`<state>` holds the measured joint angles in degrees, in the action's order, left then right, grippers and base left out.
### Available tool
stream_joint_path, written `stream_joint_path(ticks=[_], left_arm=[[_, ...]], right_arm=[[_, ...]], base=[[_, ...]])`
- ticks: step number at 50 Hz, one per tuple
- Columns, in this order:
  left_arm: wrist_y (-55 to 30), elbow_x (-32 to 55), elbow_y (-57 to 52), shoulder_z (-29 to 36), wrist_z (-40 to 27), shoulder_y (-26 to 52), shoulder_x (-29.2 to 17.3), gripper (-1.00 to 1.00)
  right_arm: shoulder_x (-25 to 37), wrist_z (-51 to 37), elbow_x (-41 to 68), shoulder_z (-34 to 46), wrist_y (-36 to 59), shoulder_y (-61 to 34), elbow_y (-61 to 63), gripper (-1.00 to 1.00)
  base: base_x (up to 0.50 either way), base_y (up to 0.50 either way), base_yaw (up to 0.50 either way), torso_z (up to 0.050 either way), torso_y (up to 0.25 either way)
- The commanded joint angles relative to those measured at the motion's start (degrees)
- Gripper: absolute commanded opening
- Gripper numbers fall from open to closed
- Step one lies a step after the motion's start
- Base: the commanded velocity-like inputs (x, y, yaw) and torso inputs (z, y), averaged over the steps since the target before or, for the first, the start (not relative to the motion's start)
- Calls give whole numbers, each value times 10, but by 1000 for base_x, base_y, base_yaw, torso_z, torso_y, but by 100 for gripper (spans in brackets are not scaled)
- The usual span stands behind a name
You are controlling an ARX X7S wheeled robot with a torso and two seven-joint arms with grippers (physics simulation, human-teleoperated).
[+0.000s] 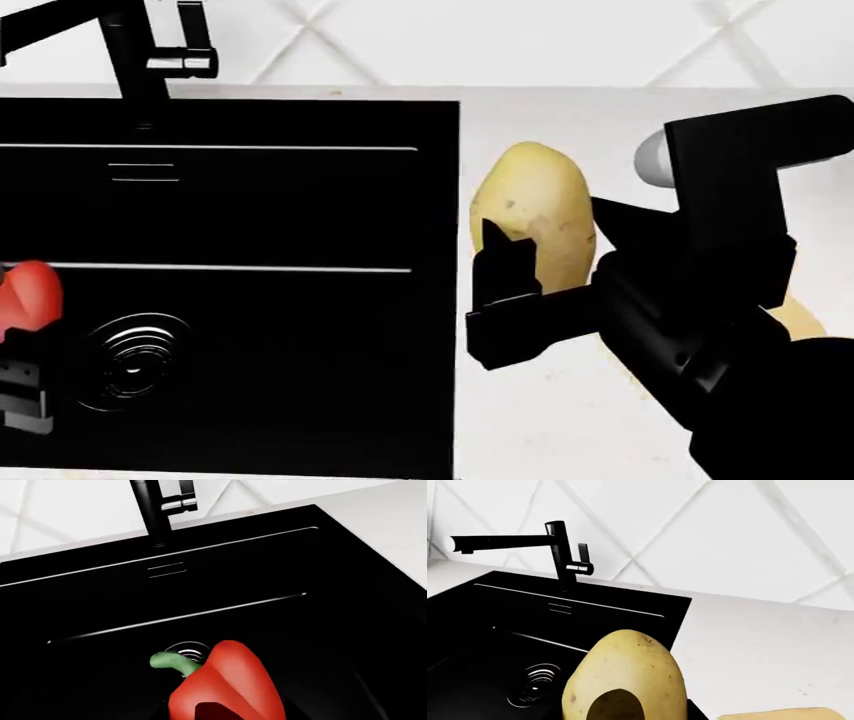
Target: Pick the vegetables from the sink and place them on the cutting board.
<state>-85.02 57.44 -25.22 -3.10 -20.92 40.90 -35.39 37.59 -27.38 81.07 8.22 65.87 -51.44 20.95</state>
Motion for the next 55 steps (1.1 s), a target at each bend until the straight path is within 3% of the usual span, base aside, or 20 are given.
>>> stream_joint_path(ticks=[1,6,15,19,25,37,45,50,53,55], left_arm=[[11,11,4,3,-10,4,-2,-100],[0,36,-4,-19,-10,8,-17,-100],[5,36,5,3,-31,33,1,-100],[-1,60,-1,-20,-23,31,-19,-100],[20,36,16,16,-36,42,6,-100],[7,69,11,4,-46,52,-1,-100],[11,63,34,36,-48,92,5,-100],[7,80,38,31,-37,110,-9,-100],[26,58,50,58,-40,113,10,-100],[21,73,43,41,-35,104,-9,-100]], right_arm=[[5,7,-10,2,-1,0,1,-100],[10,6,-10,1,0,-5,-1,-100],[14,6,-11,-1,-6,-3,5,-100],[18,10,-20,-1,-10,-2,7,-100],[21,7,-20,-1,-11,0,10,-100],[26,2,-21,-3,-13,-7,8,-100],[25,13,-39,10,-17,-9,6,-100],[28,15,-56,20,-19,-5,14,-100],[28,20,-60,27,-19,-2,13,-100],[28,22,-60,31,-17,-3,12,-100]], base=[[0,-500,0,0,0],[0,-500,0,0,0],[0,-475,0,0,0],[15,-168,0,0,0],[60,-168,0,0,0],[91,-438,0,0,0],[127,-474,0,0,0],[246,-113,0,0,0],[303,-19,0,0,0],[316,0,0,0,0]])
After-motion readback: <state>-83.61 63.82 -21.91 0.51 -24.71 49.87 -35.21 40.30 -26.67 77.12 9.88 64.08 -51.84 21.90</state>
